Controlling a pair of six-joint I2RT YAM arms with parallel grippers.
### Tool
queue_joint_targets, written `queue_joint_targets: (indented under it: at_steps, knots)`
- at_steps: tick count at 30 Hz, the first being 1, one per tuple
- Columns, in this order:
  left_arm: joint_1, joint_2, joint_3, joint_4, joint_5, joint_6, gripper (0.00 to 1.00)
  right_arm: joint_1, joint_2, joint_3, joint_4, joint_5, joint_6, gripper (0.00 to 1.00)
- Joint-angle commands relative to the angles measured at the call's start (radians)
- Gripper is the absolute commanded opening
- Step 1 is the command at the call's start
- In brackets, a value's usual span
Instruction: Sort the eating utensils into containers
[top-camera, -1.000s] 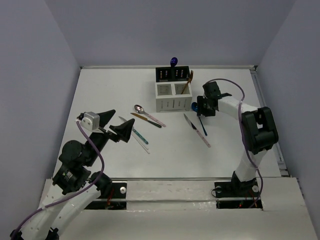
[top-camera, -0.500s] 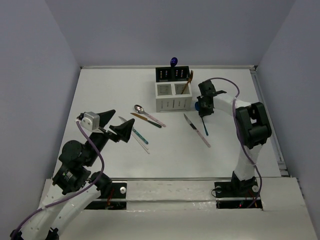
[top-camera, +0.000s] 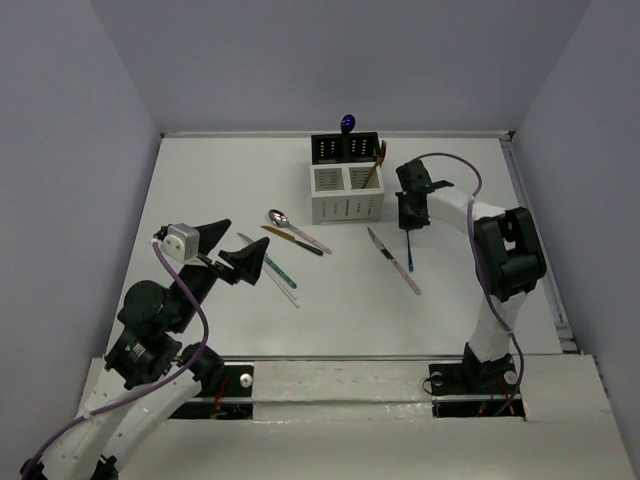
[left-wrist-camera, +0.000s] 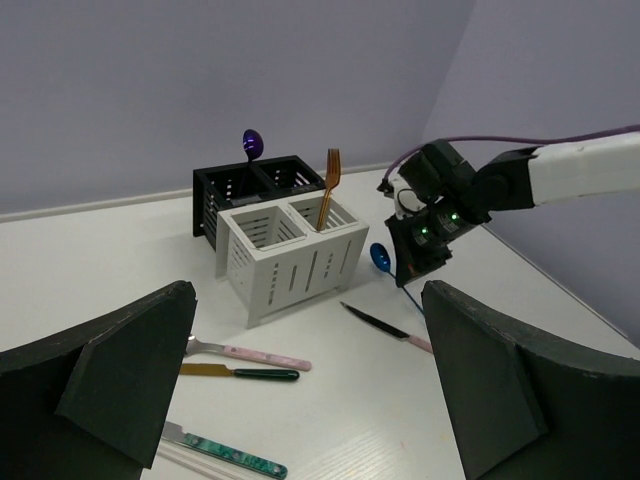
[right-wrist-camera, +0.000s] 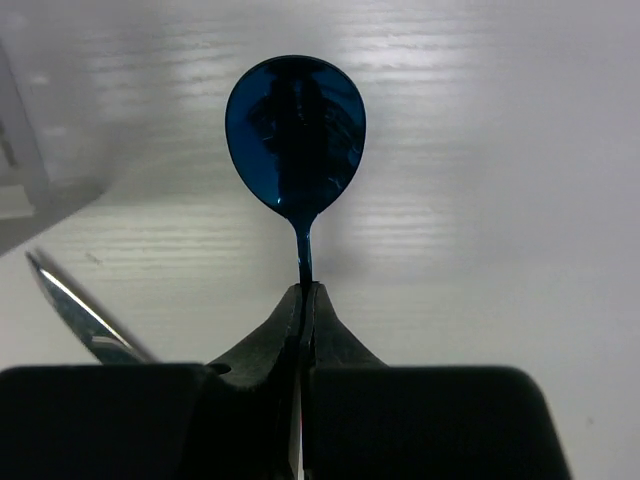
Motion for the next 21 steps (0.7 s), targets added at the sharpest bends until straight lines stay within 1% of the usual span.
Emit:
queue_joint_targets:
  at_steps: [1,3,4,8,9,10,12,13,14,15,16,17,18,19,20,21]
  knots:
    - [-0.005,-0.002,-0.009,0.04,0.007,0.005,0.99,0.002,-0.251,-0.055,0.079,0.038,0.008,0.0]
    - [-0.005,-0.002,-0.009,0.04,0.004,0.004,0.99,0.002,-0.339,-0.093,0.099,0.007,0.005,0.0]
    - [-0.005,-0.001,-0.009,0.041,0.004,0.004,0.99,0.011,-0.424,-0.104,0.123,-0.03,0.007,0.0]
    - [-0.005,0.008,-0.008,0.043,0.004,0.004,0.99,0.032,-0.543,-0.11,0.224,-0.153,0.027,0.0]
    - [-0.005,0.009,-0.008,0.043,0.004,0.004,0.99,0.046,-0.548,-0.099,0.256,-0.171,0.033,0.0]
    - [-0.005,0.01,-0.008,0.041,0.003,0.004,0.99,0.046,-0.531,-0.067,0.325,-0.191,0.038,0.0]
    - [-0.005,0.009,-0.008,0.04,0.003,0.004,0.99,0.06,-0.493,-0.026,0.41,-0.206,0.048,0.0]
    - [-0.005,0.007,-0.009,0.04,-0.003,0.005,0.99,0.072,-0.468,-0.009,0.519,-0.208,0.064,0.0]
    - [-0.005,0.004,-0.009,0.04,-0.008,0.005,0.99,0.082,-0.41,0.025,0.584,-0.202,0.074,0.0]
    - [-0.005,0.005,-0.009,0.038,-0.014,0.005,0.99,0.082,-0.376,0.064,0.699,-0.194,0.09,0.0]
    - [-0.005,0.005,-0.011,0.038,-0.014,0.005,0.99,0.082,-0.343,0.065,0.7,-0.194,0.099,0.0]
    - [-0.005,0.007,-0.011,0.04,-0.016,0.005,0.99,0.091,-0.307,0.112,0.809,-0.179,0.104,0.0]
    - [-0.005,0.008,-0.011,0.04,-0.017,0.005,0.99,0.091,-0.266,0.146,0.852,-0.177,0.108,0.0]
    - [-0.005,0.013,-0.011,0.04,-0.016,0.004,0.99,0.101,-0.185,0.181,0.916,-0.155,0.114,0.0]
    - [-0.005,0.015,-0.011,0.038,-0.017,0.004,0.99,0.112,-0.148,0.251,0.944,-0.145,0.113,0.0]
    - [-0.005,0.016,-0.011,0.037,-0.022,0.004,0.99,0.112,-0.075,0.285,0.97,-0.141,0.11,0.0]
